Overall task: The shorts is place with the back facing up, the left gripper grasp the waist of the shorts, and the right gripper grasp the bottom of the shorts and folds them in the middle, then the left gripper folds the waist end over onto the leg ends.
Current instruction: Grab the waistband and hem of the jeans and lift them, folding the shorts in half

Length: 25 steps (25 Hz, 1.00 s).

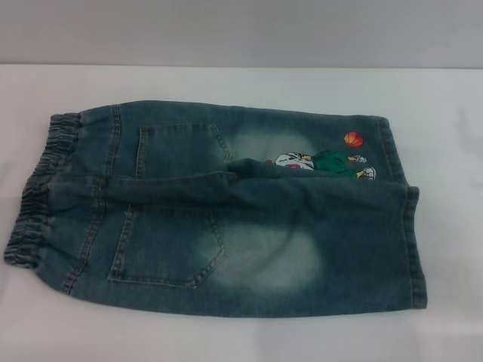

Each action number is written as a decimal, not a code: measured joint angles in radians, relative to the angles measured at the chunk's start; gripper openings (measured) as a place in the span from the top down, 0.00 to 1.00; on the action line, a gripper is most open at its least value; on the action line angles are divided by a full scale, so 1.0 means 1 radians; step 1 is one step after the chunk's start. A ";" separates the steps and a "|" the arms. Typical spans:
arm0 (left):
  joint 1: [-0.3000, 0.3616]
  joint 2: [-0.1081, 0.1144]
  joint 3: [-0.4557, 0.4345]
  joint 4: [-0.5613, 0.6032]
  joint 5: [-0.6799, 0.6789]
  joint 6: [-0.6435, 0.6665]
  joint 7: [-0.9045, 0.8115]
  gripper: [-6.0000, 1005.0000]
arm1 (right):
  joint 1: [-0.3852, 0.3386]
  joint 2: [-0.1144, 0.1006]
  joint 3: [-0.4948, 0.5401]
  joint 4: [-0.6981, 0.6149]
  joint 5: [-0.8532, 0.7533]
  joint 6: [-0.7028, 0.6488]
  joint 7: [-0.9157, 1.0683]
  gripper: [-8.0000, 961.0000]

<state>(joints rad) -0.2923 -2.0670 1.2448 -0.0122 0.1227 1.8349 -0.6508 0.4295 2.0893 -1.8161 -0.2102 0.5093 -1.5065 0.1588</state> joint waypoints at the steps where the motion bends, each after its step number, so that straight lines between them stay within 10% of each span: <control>1: 0.001 0.002 0.012 0.002 0.000 0.001 -0.025 0.22 | 0.000 0.000 -0.001 0.000 0.000 0.000 0.001 0.26; 7: 0.013 0.053 0.193 0.115 0.001 -0.001 -0.257 0.22 | -0.002 0.001 -0.016 -0.004 0.000 0.000 0.004 0.26; 13: -0.037 0.205 0.348 0.214 0.152 0.004 -0.592 0.22 | -0.003 0.002 -0.026 -0.005 0.000 0.007 0.004 0.26; 18: -0.069 0.300 0.254 0.277 0.522 0.030 -0.847 0.22 | 0.000 0.002 -0.026 -0.004 0.001 0.009 0.006 0.26; 25: -0.067 0.337 0.057 0.279 0.932 0.020 -0.960 0.22 | 0.013 -0.001 -0.023 -0.001 0.007 0.034 0.005 0.26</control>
<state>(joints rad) -0.3591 -1.7297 1.3020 0.2666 1.0543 1.8553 -1.6113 0.4424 2.0884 -1.8395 -0.2116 0.5163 -1.4724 0.1643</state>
